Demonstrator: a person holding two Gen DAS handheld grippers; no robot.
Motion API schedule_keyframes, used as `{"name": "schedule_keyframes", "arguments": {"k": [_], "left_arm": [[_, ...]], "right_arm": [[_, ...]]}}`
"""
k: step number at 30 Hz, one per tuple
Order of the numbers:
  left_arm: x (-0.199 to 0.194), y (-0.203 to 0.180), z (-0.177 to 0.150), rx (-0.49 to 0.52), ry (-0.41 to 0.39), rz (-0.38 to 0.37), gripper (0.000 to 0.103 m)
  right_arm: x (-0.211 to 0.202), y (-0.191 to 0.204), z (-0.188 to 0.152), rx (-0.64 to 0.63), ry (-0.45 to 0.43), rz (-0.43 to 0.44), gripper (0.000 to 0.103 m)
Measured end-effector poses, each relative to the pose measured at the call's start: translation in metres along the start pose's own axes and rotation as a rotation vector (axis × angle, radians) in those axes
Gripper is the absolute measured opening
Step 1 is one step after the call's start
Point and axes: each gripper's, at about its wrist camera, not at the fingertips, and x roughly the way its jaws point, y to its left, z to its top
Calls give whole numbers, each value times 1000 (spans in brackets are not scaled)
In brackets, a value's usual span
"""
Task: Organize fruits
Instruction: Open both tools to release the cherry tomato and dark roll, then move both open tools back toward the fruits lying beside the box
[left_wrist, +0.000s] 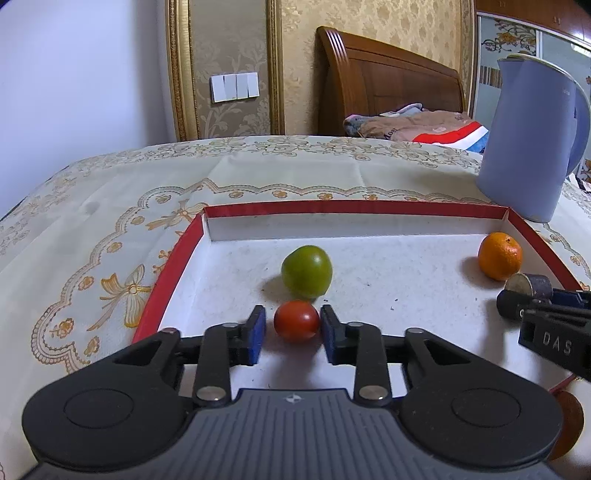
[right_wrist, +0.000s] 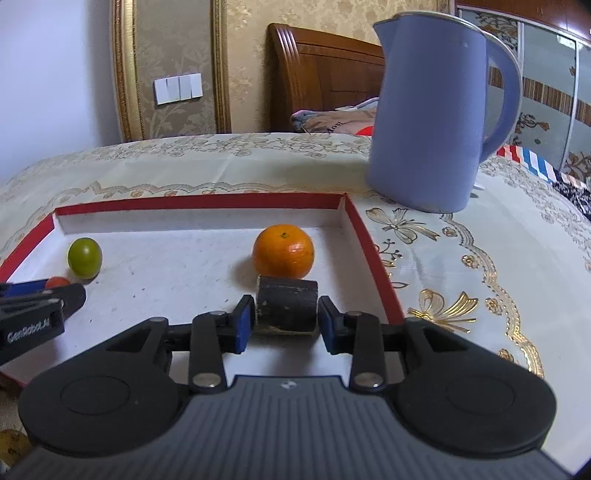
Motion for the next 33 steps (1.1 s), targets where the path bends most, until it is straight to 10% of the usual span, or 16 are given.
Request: {"name": "schedule_keyframes", "arguments": {"k": [6,8,16,33], "left_arm": [[-10,0,-4,10,-42,-4,66],[-14,-3,-7,31,-67,7,67],[-24,-2,-15,63,-92,7,68],[-62,32,-31,-22,-182,-22,82]], "right_arm": [[-4,0,-3,-8,-6,-2,52],[-8,-1,-3,-7,-28,-13,71],[-20,-3,-9,-4,-82,10,94],[-51,-13,-24,49,-148,63,103]]}}
